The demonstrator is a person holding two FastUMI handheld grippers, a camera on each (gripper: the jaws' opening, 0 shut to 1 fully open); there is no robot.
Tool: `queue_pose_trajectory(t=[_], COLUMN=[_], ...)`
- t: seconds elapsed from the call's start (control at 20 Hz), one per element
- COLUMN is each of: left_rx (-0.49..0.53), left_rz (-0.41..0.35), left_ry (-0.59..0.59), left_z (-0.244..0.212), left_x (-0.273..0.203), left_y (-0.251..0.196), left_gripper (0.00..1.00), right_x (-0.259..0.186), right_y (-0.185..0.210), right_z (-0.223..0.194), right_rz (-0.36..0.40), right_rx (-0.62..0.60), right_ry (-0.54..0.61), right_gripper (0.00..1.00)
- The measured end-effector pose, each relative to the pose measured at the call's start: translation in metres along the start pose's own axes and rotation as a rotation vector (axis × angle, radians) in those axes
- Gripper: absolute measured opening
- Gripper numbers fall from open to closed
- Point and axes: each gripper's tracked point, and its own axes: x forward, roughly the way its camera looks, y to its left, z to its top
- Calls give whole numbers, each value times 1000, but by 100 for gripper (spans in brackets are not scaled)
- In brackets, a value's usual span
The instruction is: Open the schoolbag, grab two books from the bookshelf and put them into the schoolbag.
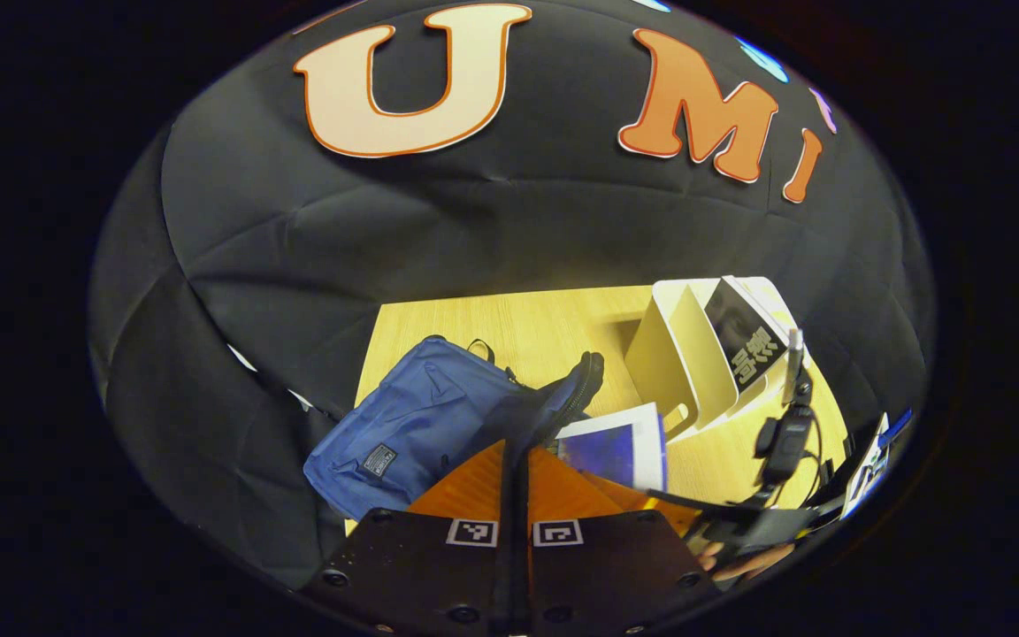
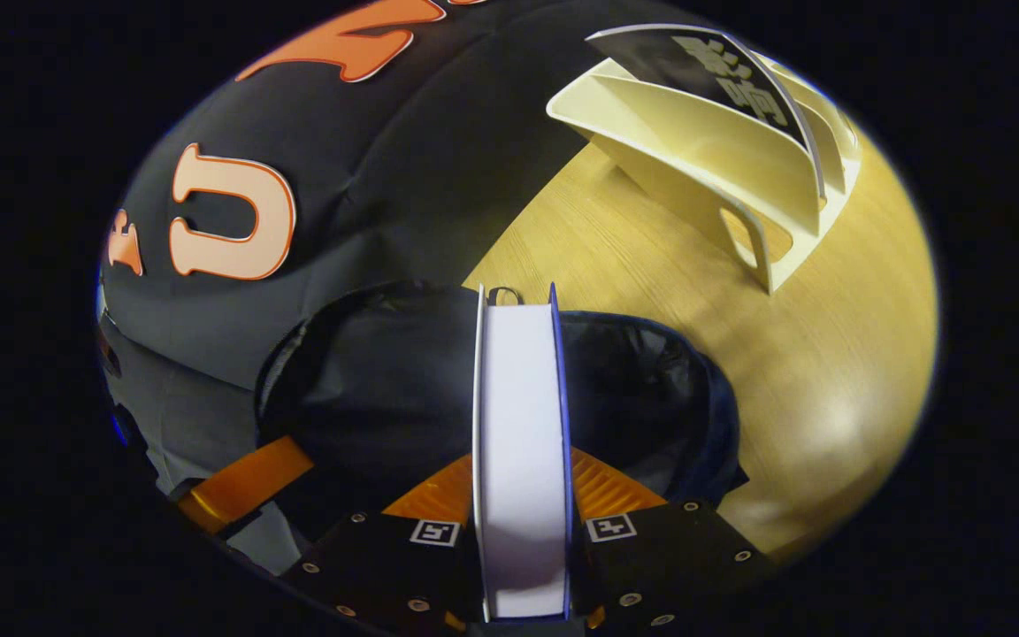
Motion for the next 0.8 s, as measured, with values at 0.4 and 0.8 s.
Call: queue_pose_trajectory(t=[0.4, 0.8], left_rx=[34, 26], left_rz=[-40, -36], left_ry=[23, 33], left_z=[-1, 0], left_x=[8, 10], left_y=[-16, -22], left_gripper=[5, 0], right_x=[52, 81], right_y=[6, 10], right_z=[-9, -31], right_rz=[24, 52], right_rx=[105, 155], right_ry=[-21, 83], right_gripper=[37, 41])
